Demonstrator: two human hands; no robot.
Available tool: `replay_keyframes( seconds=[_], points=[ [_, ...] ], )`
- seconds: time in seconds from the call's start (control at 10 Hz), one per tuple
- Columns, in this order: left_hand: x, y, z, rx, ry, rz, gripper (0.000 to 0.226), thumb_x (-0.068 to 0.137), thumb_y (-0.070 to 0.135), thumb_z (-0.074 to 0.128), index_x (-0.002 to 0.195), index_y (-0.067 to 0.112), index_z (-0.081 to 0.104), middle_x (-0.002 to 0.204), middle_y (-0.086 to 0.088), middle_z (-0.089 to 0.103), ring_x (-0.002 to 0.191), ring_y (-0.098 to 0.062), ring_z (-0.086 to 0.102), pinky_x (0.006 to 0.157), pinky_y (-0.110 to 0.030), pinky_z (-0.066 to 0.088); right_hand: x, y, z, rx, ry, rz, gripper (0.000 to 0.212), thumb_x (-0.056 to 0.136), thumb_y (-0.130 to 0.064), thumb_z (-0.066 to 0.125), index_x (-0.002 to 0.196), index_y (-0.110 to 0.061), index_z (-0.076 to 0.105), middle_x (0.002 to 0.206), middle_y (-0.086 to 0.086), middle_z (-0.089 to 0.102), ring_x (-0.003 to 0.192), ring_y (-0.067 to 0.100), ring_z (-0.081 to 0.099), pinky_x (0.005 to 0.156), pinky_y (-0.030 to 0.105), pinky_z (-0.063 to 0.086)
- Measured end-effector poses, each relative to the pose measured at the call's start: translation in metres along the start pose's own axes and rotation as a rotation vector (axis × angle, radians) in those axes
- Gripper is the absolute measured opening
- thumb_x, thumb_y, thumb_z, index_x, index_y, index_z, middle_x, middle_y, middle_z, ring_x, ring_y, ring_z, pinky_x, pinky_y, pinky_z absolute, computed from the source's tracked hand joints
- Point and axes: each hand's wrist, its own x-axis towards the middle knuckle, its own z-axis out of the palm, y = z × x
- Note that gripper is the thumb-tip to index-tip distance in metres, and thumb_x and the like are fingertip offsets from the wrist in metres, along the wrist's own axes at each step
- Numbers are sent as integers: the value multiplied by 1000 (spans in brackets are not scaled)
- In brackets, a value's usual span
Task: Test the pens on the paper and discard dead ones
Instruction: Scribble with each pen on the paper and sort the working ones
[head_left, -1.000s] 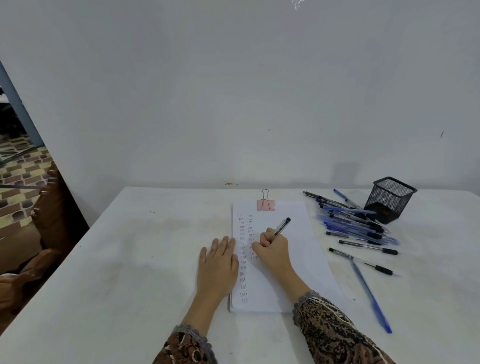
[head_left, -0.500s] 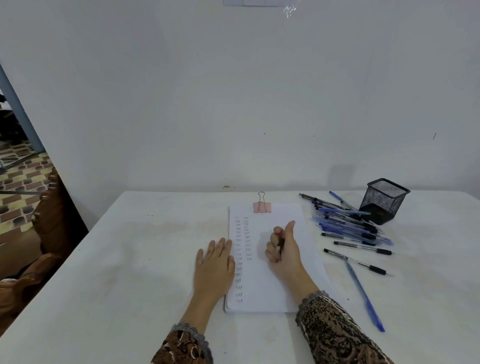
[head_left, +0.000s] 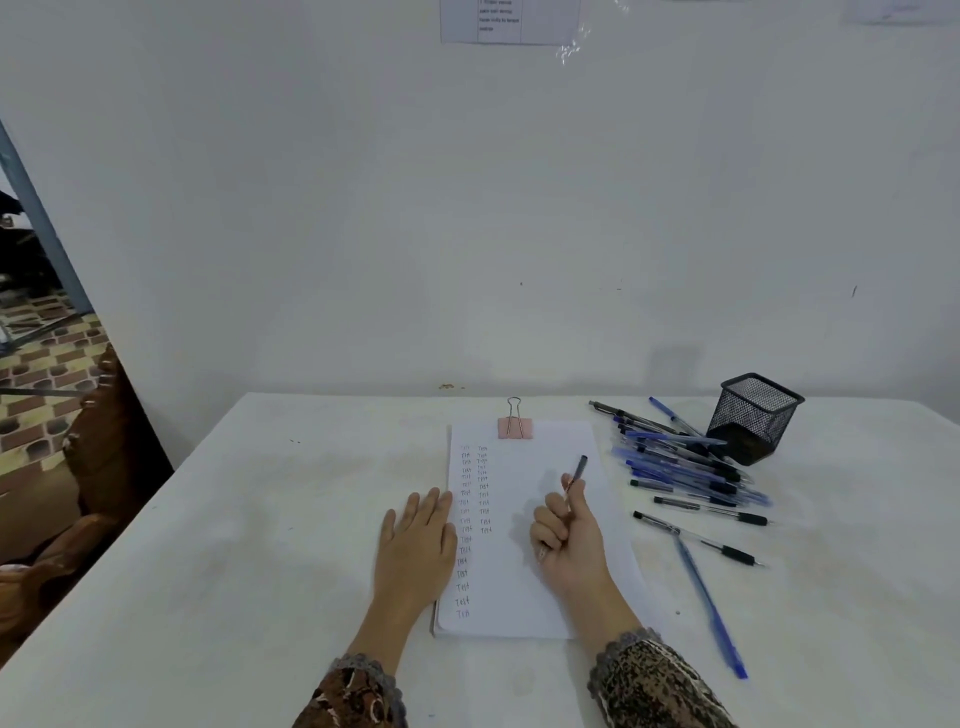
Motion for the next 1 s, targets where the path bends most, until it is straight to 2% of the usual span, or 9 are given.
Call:
replay_keyframes(
  seconds=[0.2,0.3,0.4,0.5,0.6,0.7,0.8,0.9,1.0],
  points=[
    [3,-2,4,45,-10,-13,52,97,38,9,148,27,4,156,10,2,144,-11,-2,116,-36,-2,-10,3,1,-54,100,-64,36,100,-41,31,77,-18,47,39,-8,24,26,3,20,28,14,12],
    [2,-2,6,36,4,-2,86,69,52,-17,148,27,7,156,10,5,144,-11,1,116,-36,0,-15,1,1,-108,128,-88,32,99,-37,36,74,-18,42,39,-9,23,26,3,19,29,13,11],
    [3,-3,6,44,12,-5,90,66,51,-20,148,27,7,156,9,5,144,-11,1,116,-36,0,-24,-8,1,-149,147,-100,30,100,-32,35,75,-17,42,38,-9,23,26,3,18,30,13,11],
    [2,-1,4,37,1,-10,56,95,42,5,148,26,7,156,8,5,144,-12,1,117,-37,1,-36,-40,5,-439,222,-180,21,100,-22,37,83,-15,46,44,-7,27,31,4,19,32,14,14],
    [1,0,4,28,9,-8,49,100,31,17,148,26,7,156,9,5,144,-11,1,117,-36,1,-55,-86,5,-954,359,-289,16,99,-17,38,96,-14,54,63,1,41,43,12,35,33,18,29],
    [3,0,5,37,16,-12,49,100,31,16,148,26,6,156,9,5,144,-11,1,116,-36,1,-75,-126,-14,-1727,536,-388,17,96,-16,46,98,-8,62,85,13,61,70,27,52,59,27,46],
    [3,-1,6,37,20,-16,49,100,31,16,148,27,7,156,10,5,144,-10,2,117,-36,1,-87,-143,-38,-1958,631,-315,22,90,-11,55,110,-4,60,109,18,64,97,31,56,77,29,39],
    [3,-1,6,37,18,-17,49,100,32,16,148,27,7,156,10,5,144,-11,2,117,-36,2,-86,-143,-52,-1999,643,-195,7,85,-10,58,91,-14,58,105,14,63,84,24,51,71,27,41],
    [3,-1,5,37,20,-18,49,100,31,16,148,27,7,156,10,6,144,-11,2,117,-36,2,-81,-141,-57,-2023,631,-195,7,83,-16,59,79,-20,55,97,8,62,80,21,52,63,27,41]
  ],
)
